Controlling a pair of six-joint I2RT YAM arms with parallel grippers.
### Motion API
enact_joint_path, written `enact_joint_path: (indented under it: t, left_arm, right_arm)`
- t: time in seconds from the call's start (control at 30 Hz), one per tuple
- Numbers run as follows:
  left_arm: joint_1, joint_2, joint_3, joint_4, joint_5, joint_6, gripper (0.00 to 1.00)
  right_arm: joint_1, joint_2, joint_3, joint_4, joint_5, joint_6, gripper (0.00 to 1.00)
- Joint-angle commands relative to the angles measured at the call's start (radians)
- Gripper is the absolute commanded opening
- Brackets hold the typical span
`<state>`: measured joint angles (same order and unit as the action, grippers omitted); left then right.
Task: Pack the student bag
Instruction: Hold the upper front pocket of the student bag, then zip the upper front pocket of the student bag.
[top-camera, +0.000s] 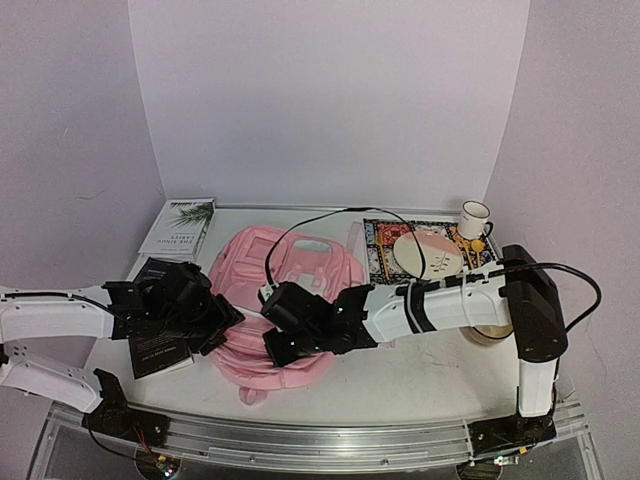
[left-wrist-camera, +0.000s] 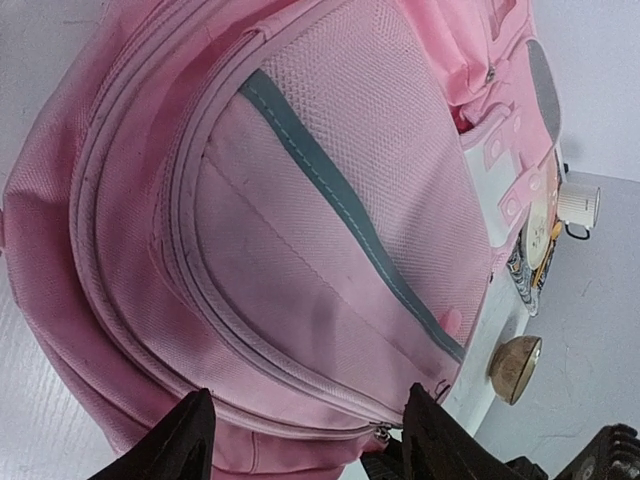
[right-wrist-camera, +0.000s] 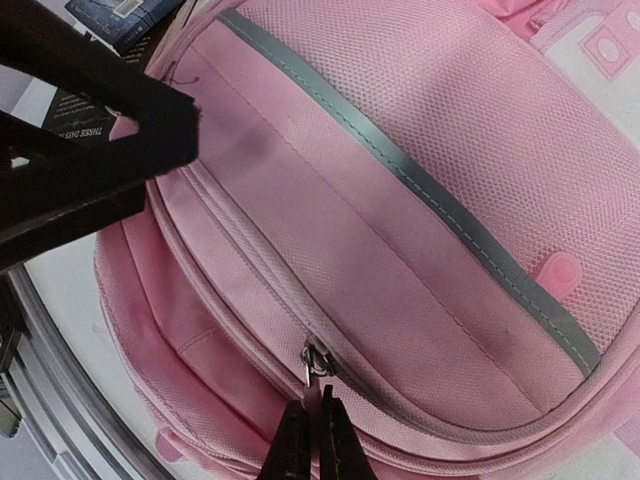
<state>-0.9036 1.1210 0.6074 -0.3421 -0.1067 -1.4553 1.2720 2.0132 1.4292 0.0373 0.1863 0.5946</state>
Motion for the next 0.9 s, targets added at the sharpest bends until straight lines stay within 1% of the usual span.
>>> enact_joint_path:
  t: [0.0,0.13,0.27,0.4,0.67,0.7,0.87]
  left_arm:
    - [-0.008,0.049,-0.019,0.131,-0.024,-0.078,0.63]
    - [-0.010,0.099,-0.016,0.191,-0.023,-0.091,0.57]
    - [-0.019,0.151,-0.004,0.212,-0.019,-0.096,0.48]
    - [-0.024,0.153,-0.017,0.227,-0.032,-0.107,0.34]
    - [-0.023,0.074,-0.056,0.176,-0.111,-0.106,0.02]
    - [-0.023,0.069,-0.055,0.163,-0.118,-0.103,0.00]
    - [-0.021,0.041,-0.042,0.096,-0.145,-0.086,0.00]
  right_arm:
    - [-0.002,0.000,0.035,0.044,-0.011,0.001,0.00]
    - [-0.002,0.001,0.033,0.052,-0.018,0.000,0.00]
    - [-0.002,-0.003,0.027,0.055,-0.019,-0.004,0.00]
    - [-0.005,-0.029,-0.010,0.053,0.018,-0.020,0.00]
    - [-0.072,-0.150,-0.178,0.050,0.048,-0.037,0.00]
    - [-0.083,-0.166,-0.199,0.050,0.050,-0.044,0.00]
    - [-0.142,-0.220,-0.277,0.047,0.050,-0.068,0.00]
